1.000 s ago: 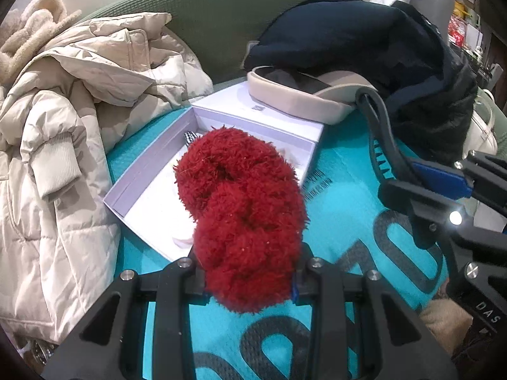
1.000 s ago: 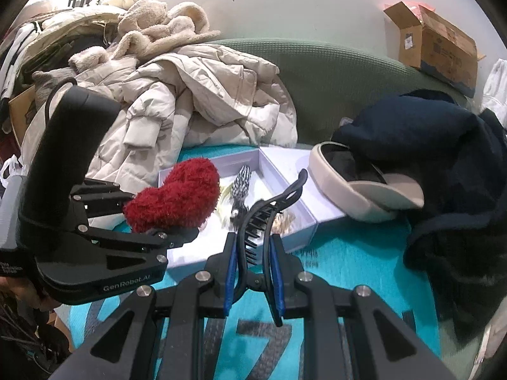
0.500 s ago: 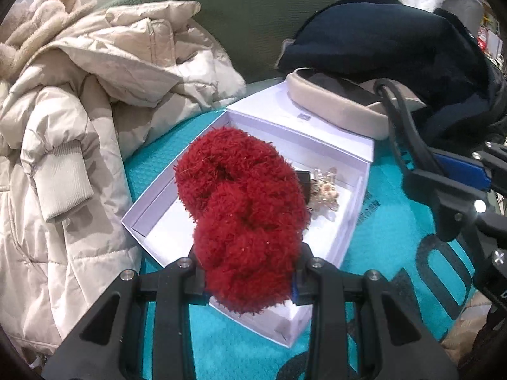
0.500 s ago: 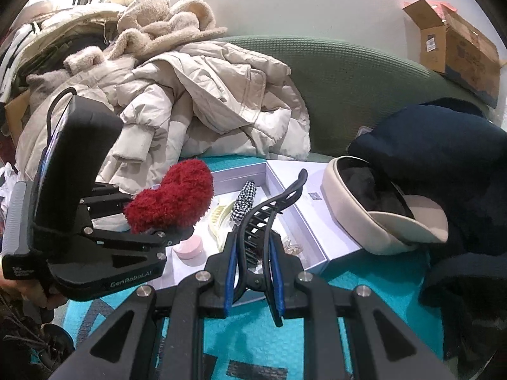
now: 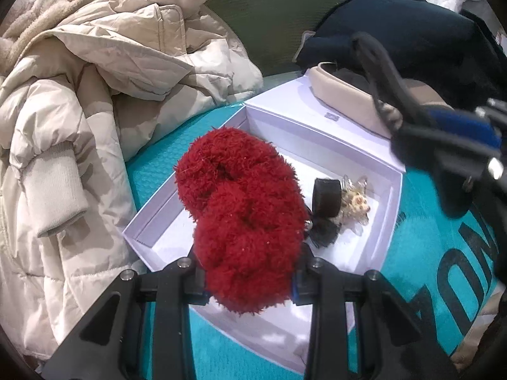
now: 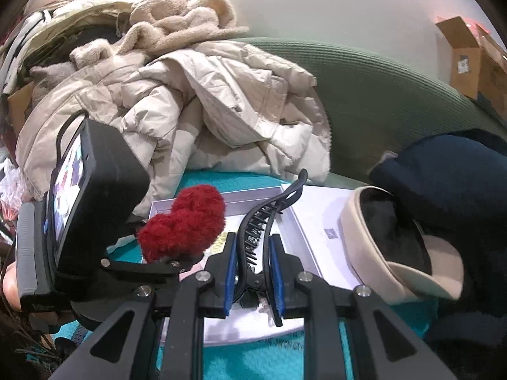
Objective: Organize objects
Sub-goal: 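Carry the red scrunchie and black claw clip into the lavender box with both tools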
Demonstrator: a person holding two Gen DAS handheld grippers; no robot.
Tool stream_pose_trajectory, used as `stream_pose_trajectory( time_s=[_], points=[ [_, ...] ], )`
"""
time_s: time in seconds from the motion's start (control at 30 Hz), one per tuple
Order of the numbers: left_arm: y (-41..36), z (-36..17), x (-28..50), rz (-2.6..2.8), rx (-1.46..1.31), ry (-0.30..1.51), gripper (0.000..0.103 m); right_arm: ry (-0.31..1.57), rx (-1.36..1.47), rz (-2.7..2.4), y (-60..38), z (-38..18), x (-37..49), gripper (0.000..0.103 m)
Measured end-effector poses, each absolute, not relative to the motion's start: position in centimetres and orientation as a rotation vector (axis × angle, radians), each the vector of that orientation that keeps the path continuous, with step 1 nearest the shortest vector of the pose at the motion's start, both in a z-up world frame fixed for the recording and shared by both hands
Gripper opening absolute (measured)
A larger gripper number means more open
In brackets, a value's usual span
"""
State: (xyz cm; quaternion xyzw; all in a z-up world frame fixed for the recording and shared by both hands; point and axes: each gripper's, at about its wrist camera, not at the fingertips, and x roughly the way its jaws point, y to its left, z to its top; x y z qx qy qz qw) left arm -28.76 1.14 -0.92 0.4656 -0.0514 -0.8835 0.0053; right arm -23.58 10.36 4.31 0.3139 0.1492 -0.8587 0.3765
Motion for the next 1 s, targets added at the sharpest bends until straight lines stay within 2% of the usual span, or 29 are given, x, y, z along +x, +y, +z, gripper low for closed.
stream_pose_trajectory(
  time_s=[1.0],
  points=[
    [-1.1,-7.8,-35.1,-2.684,1.516,-0.193,0.033,0.359,0.935,-2.128,7.7,-3.3,-28.1,0.019]
  ],
)
